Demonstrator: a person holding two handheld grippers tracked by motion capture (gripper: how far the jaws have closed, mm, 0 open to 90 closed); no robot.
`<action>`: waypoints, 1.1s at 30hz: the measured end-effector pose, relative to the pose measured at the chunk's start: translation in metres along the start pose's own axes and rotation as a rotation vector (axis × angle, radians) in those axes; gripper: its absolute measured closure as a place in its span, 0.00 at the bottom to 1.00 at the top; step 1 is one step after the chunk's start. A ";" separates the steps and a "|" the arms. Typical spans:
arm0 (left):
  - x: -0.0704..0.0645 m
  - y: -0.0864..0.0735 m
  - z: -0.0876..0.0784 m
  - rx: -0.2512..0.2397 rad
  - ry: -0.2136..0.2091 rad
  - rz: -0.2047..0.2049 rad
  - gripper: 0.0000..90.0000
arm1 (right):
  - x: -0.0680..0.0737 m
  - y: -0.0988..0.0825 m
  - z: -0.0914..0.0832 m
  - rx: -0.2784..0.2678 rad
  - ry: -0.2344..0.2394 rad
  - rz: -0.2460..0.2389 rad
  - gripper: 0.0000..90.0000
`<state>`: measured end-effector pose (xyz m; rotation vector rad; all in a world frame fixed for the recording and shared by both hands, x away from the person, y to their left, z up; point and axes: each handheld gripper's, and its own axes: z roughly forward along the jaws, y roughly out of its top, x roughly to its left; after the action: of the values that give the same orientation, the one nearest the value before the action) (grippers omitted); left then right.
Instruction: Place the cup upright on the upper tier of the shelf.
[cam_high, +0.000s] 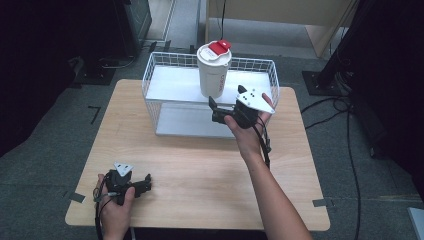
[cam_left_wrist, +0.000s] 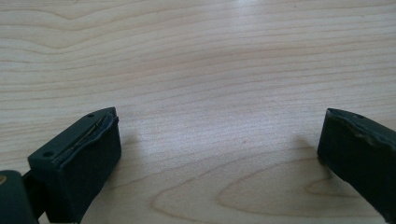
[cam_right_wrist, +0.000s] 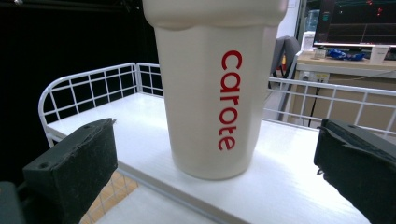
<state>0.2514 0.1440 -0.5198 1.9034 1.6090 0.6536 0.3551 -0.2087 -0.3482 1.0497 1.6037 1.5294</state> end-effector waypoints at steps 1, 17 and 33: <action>0.000 0.000 0.000 0.000 0.000 0.000 0.00 | 0.000 0.000 0.000 0.000 0.000 0.000 0.00; 0.000 0.000 0.000 0.001 0.000 0.000 0.00 | -0.004 -0.015 -0.036 -0.012 -0.009 -0.002 0.00; 0.000 0.000 0.000 0.001 0.000 0.000 0.00 | -0.014 -0.033 -0.070 -0.007 -0.023 0.008 0.00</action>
<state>0.2513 0.1440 -0.5197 1.9040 1.6100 0.6522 0.2953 -0.2520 -0.3763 1.0673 1.5792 1.5219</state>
